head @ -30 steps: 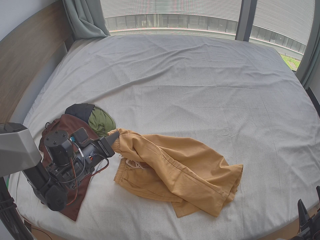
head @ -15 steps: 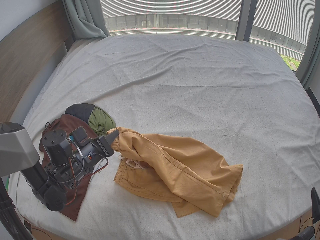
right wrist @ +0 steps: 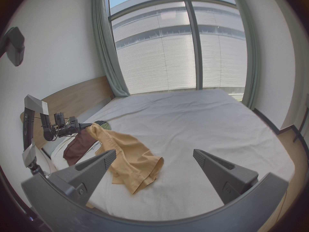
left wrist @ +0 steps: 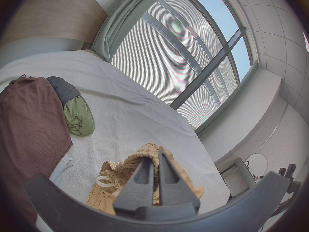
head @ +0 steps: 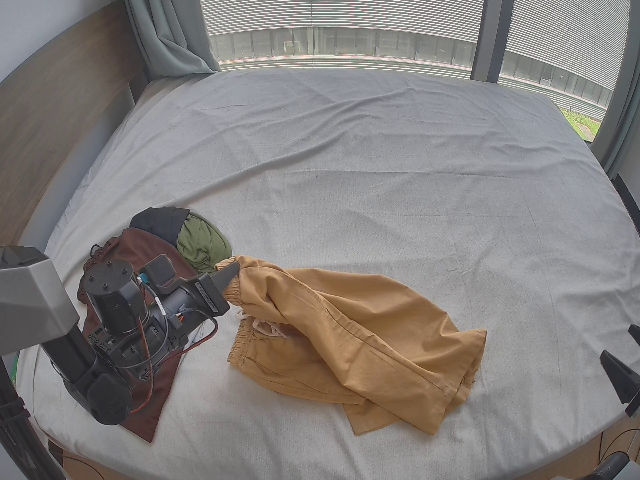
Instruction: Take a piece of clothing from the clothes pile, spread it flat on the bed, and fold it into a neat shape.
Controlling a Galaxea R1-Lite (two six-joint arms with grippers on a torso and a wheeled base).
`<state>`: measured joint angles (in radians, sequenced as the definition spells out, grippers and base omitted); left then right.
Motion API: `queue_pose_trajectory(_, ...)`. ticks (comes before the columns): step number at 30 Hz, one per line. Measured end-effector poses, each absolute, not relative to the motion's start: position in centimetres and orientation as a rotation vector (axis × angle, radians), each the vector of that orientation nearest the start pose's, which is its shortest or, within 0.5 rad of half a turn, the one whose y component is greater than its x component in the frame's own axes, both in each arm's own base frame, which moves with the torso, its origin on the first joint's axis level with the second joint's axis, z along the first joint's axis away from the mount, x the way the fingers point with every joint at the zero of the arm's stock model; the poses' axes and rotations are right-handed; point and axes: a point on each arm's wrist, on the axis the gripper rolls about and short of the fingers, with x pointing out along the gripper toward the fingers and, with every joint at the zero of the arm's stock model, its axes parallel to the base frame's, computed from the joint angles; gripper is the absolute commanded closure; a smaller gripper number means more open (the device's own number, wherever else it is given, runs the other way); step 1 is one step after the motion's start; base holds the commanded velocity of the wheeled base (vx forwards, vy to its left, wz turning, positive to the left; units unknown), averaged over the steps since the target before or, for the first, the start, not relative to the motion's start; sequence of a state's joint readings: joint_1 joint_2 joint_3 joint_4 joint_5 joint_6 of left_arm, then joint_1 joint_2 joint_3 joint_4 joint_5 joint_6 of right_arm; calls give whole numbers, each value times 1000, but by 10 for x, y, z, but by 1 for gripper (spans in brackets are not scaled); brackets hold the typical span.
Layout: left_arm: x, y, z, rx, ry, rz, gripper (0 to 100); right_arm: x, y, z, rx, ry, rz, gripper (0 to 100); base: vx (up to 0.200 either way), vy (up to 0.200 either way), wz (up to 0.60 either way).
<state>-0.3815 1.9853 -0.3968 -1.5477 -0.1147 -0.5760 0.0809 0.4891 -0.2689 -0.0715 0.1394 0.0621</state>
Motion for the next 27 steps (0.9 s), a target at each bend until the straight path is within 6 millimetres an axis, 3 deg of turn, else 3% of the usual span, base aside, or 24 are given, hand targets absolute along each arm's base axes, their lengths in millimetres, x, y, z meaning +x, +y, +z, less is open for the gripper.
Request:
queue_pose_trajectory(15, 273, -113, 95, -557, 183, -472, 100, 65, 14, 157, 122, 403, 424, 0, 0, 0, 0)
queue_pose_trajectory(27, 271, -114, 95, -556, 184, -479, 100, 91, 18, 154, 147, 490, 496, 0, 0, 0, 0)
